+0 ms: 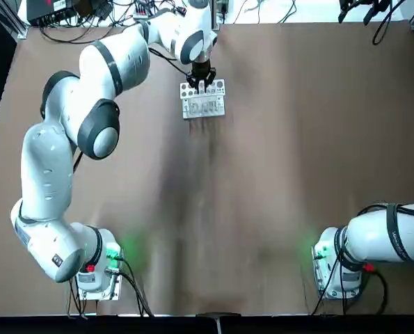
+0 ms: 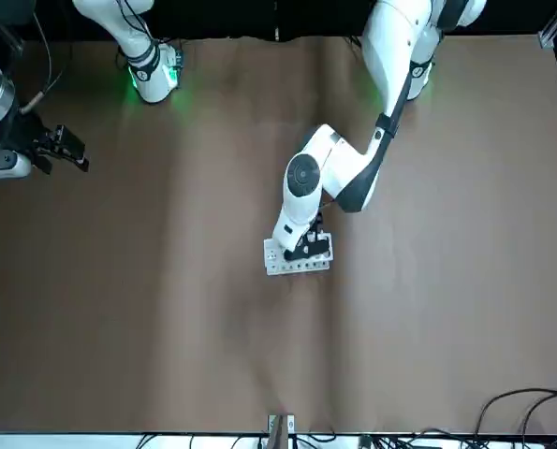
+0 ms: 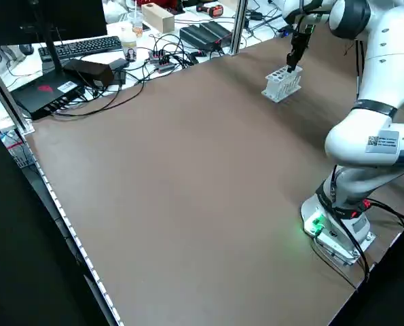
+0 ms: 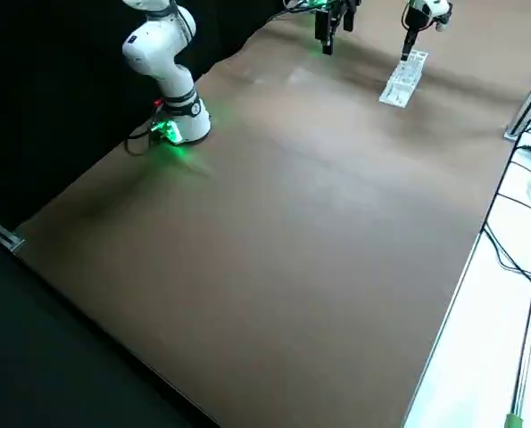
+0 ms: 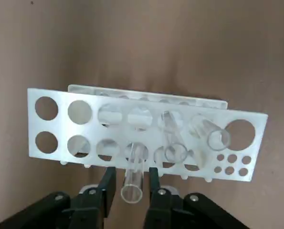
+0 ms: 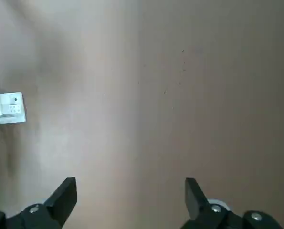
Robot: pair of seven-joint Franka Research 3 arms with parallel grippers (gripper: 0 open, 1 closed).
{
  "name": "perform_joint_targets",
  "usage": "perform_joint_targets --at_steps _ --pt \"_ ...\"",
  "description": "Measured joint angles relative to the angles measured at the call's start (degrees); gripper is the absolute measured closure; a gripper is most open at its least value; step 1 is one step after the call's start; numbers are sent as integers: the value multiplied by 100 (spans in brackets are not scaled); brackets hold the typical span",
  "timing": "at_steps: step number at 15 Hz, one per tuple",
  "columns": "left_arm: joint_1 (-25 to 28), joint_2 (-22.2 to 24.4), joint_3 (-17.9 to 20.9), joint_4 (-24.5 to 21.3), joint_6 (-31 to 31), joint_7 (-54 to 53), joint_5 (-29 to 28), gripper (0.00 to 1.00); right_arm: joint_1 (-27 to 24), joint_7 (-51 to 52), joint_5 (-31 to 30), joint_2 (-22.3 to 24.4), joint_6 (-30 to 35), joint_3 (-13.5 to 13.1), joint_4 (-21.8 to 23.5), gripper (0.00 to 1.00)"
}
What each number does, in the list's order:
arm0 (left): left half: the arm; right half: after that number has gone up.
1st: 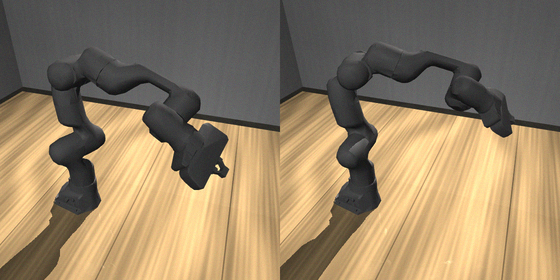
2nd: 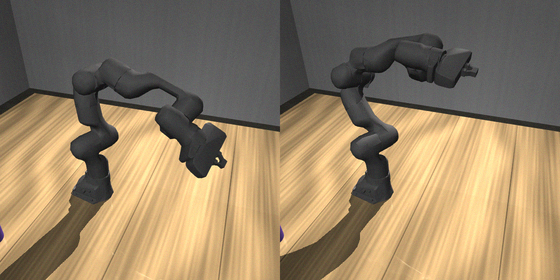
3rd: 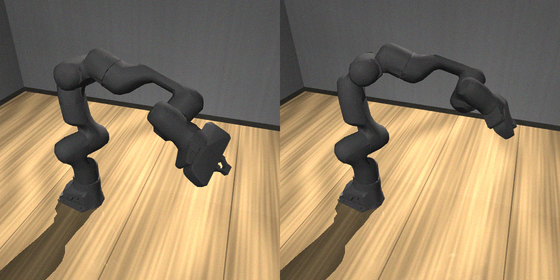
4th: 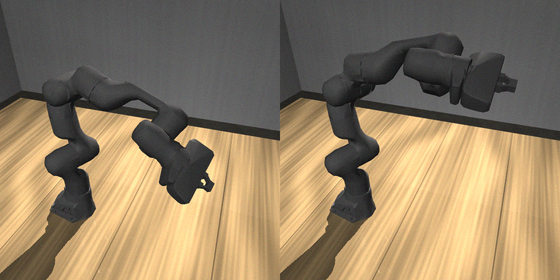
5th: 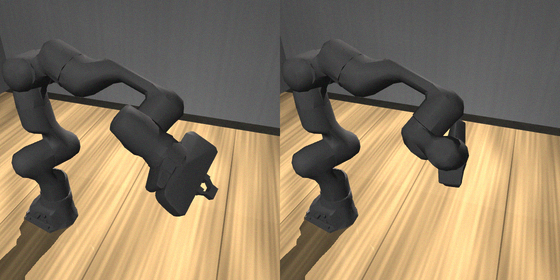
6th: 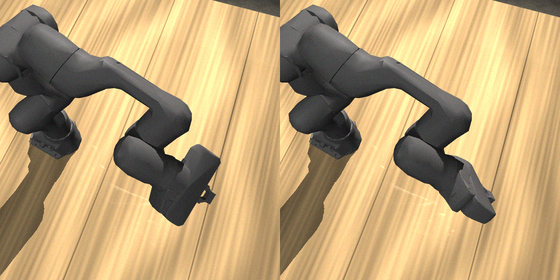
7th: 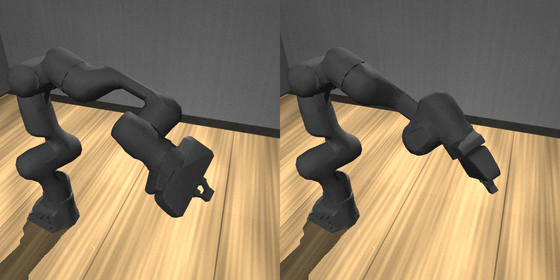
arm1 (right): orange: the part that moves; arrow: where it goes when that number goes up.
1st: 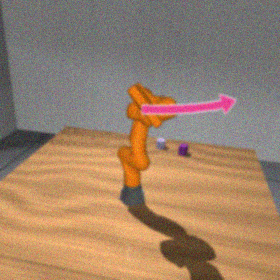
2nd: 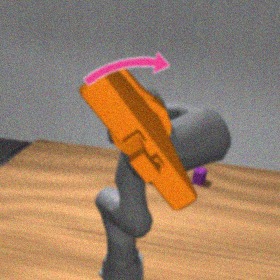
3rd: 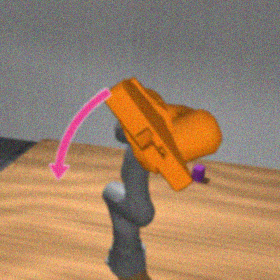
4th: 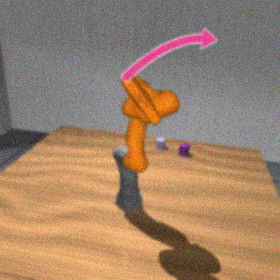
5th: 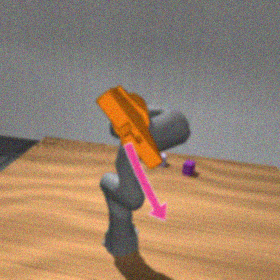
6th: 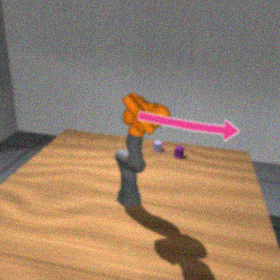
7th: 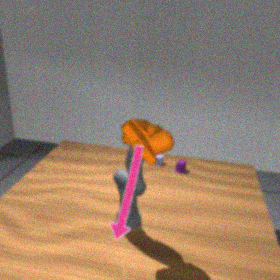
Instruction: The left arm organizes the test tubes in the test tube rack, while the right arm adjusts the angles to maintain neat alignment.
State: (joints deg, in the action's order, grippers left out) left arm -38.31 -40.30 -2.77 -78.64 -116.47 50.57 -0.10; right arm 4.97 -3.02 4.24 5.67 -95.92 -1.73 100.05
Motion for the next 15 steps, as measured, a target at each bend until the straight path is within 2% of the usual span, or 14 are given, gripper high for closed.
perform_joint_targets --at_steps 15 --pt "-18 -4 0 0 -15 -1 0 76 3 0 0 0 0 0 1 0"
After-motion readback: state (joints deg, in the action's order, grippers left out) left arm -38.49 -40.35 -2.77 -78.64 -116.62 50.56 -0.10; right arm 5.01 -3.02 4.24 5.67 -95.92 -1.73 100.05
